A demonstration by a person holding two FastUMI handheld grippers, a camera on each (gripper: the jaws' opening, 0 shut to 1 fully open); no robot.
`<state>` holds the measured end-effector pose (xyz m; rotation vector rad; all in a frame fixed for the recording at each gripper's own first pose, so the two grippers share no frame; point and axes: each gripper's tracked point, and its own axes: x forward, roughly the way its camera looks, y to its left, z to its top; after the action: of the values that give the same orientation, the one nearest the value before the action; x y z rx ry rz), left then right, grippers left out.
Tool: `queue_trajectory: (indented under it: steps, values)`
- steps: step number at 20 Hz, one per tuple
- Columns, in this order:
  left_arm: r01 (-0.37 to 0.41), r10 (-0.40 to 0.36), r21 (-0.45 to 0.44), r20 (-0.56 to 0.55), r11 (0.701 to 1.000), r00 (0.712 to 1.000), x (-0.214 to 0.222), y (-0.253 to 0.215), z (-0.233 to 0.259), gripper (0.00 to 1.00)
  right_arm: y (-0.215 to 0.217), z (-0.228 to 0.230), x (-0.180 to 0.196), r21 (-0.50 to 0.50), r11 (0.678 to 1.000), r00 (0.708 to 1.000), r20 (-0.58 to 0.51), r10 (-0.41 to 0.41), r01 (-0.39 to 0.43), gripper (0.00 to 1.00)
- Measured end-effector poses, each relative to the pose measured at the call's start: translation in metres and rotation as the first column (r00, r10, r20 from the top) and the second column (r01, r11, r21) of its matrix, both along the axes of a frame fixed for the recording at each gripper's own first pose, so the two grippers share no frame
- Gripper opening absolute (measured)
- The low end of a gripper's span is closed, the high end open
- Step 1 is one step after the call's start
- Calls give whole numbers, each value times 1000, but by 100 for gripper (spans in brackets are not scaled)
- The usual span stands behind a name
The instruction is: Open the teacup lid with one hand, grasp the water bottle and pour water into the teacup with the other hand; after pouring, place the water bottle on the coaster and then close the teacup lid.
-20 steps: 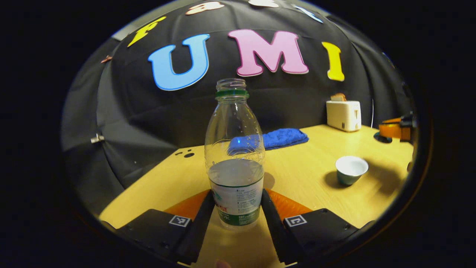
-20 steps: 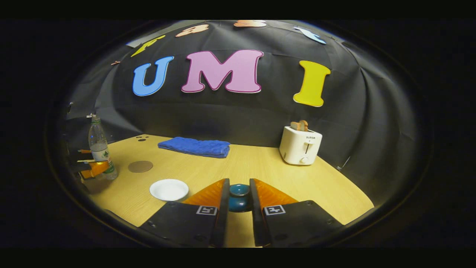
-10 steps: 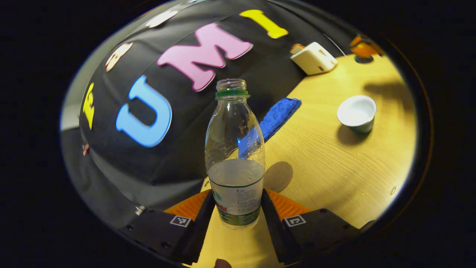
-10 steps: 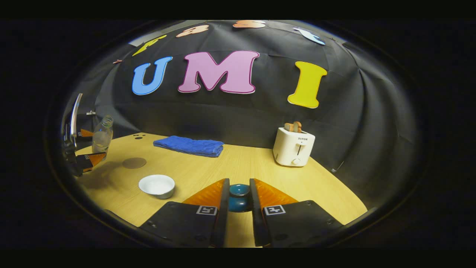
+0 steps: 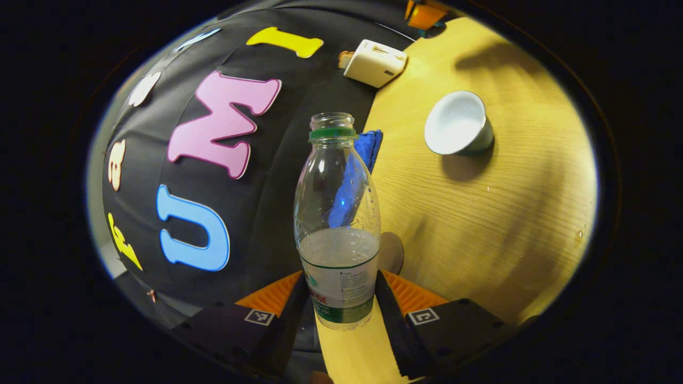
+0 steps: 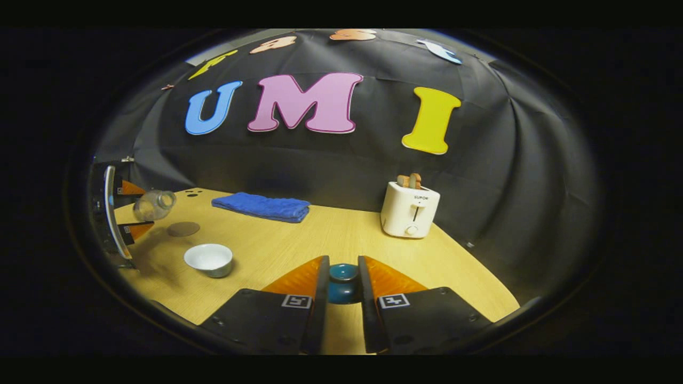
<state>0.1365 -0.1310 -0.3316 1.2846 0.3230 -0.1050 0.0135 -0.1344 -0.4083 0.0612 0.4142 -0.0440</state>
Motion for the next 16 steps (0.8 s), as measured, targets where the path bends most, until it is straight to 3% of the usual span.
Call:
queue_trajectory:
  steps: [1,2,5,6,7,9,13,14,16]
  values:
    - [14,-13,27,-12,1000,1000,2,-3,-2,75,0,2,-1,5,1000,1000,2,2,-2,36]
    - [27,-26,53,-18,998,1000,4,-5,-3,75,-1,2,-2,8,1000,1000,4,2,-2,26]
    - [50,-49,105,-12,993,999,5,-12,-4,75,-3,4,-6,22,1000,1000,10,4,-4,36]
    - [55,-54,114,-8,992,998,5,-12,-3,75,-3,5,-6,19,1000,1000,12,5,-5,31]
    - [58,-58,125,-3,990,998,5,-15,-3,75,-4,5,-8,13,1000,1000,15,7,-7,36]
    - [70,-71,150,3,986,997,5,-18,-3,75,-6,8,-10,7,1000,1000,28,9,-9,36]
    - [96,-100,230,4,969,995,16,-22,-3,75,-7,11,-13,-7,1000,999,41,20,-19,36]
    - [104,-109,248,7,963,994,19,-22,-2,75,-7,12,-12,-7,1000,999,44,18,-18,31]
    - [128,-140,310,18,942,990,25,-24,2,75,-7,16,-12,-2,1000,998,54,14,-14,36]
